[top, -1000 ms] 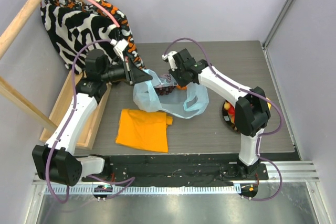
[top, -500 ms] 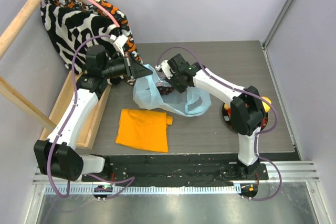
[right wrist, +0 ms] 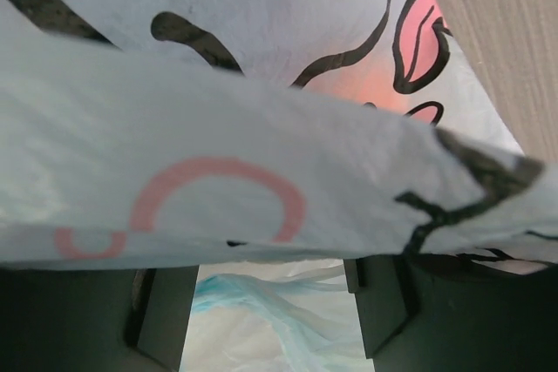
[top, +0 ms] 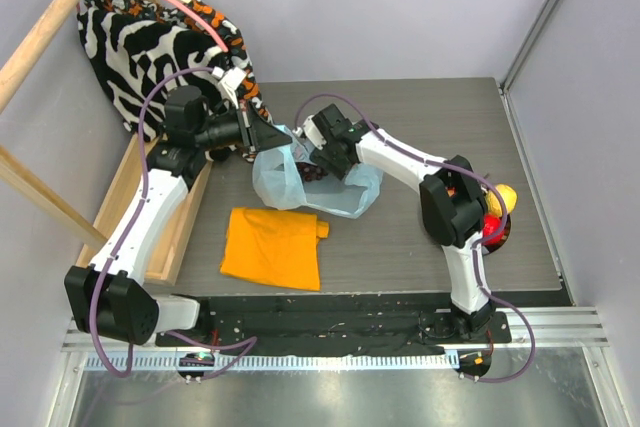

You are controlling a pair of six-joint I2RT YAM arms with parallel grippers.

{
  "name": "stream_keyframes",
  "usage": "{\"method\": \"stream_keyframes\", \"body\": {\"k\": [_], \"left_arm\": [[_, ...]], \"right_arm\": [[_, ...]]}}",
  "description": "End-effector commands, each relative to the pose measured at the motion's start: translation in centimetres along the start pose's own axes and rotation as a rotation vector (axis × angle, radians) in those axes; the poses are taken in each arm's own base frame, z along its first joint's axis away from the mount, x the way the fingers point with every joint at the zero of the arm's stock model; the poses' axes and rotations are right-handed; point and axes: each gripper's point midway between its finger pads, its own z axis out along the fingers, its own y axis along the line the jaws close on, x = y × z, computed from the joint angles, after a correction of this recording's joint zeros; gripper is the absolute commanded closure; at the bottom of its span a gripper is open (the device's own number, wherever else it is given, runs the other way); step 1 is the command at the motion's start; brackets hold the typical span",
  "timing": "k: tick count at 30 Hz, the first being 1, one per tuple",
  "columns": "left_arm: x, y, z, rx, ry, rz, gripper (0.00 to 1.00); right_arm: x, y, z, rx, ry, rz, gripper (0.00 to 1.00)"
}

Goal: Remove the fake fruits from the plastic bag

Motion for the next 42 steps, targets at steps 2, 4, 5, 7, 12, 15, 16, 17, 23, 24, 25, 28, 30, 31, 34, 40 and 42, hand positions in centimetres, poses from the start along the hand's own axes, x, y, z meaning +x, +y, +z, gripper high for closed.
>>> {"method": "stream_keyframes", "body": {"k": [2, 4, 5, 7, 12, 15, 16, 17, 23, 24, 25, 28, 30, 31, 34, 40, 42], "left_arm": [[0.2, -1.5, 0.2, 0.058, 0.010, 0.041, 1.00], [0.5, -1.7, 0.3, 0.067, 0.018, 0.040, 1.00], [0.6, -1.8, 0.3, 0.069, 0.021, 0.039, 1.00], [0.6, -1.9, 0.3, 0.072, 0.022, 0.039, 1.00], [0.5, -1.9, 0.4, 0.073, 0.020, 0.040, 1.00], [0.6, -2.0, 0.3, 0.075, 0.021, 0.037, 1.00], [0.7, -1.9, 0.3, 0.073, 0.020, 0.037, 1.00], [0.8, -1.9, 0.3, 0.073, 0.021, 0.036, 1.00], [0.7, -2.0, 0.3, 0.076, 0.019, 0.035, 1.00], [0.7, -2.0, 0.3, 0.077, 0.018, 0.036, 1.00], [0.7, -2.1, 0.2, 0.079, 0.017, 0.039, 1.00], [0.5, -2.3, 0.2, 0.080, 0.013, 0.043, 1.00], [0.5, -2.2, 0.2, 0.078, 0.011, 0.044, 1.00], [0.5, -2.1, 0.2, 0.077, 0.011, 0.041, 1.00], [0.5, -2.1, 0.2, 0.075, 0.007, 0.044, 1.00], [0.8, -2.0, 0.1, 0.072, 0.005, 0.047, 1.00], [0.7, -2.0, 0.1, 0.069, -0.001, 0.051, 1.00]], "right_arm": [[-2.3, -1.7, -0.3, 0.043, -0.065, -0.050, 0.32], [-2.6, -1.7, 0.1, 0.043, -0.069, -0.059, 0.32], [-2.4, -1.5, 0.7, 0.041, -0.057, -0.065, 0.32], [-2.9, -1.8, 0.8, 0.044, -0.061, -0.080, 0.32], [-3.2, -1.1, 1.8, 0.008, -0.057, -0.120, 0.35], [-2.8, -0.8, 2.4, -0.004, -0.039, -0.140, 0.37], [-2.8, -0.8, 2.5, -0.004, -0.036, -0.147, 0.37], [-2.8, -0.8, 2.7, -0.005, -0.031, -0.149, 0.38], [-2.6, -2.0, 4.4, 0.086, 0.026, -0.170, 0.42], [-2.8, -2.2, 4.6, 0.104, 0.032, -0.180, 0.42], [-2.7, -2.2, 4.8, 0.111, 0.042, -0.192, 0.43], [-2.1, -2.5, 5.5, 0.147, 0.081, -0.240, 0.46], [-1.8, -2.8, 5.8, 0.174, 0.104, -0.267, 0.57], [-1.9, -3.0, 5.9, 0.186, 0.102, -0.273, 0.62], [-2.0, -3.7, 5.8, 0.223, 0.092, -0.311, 0.80], [-2.2, -3.7, 3.5, 0.210, 0.027, -0.339, 0.98], [-1.8, -3.1, 2.8, 0.179, 0.011, -0.335, 0.98]]}}
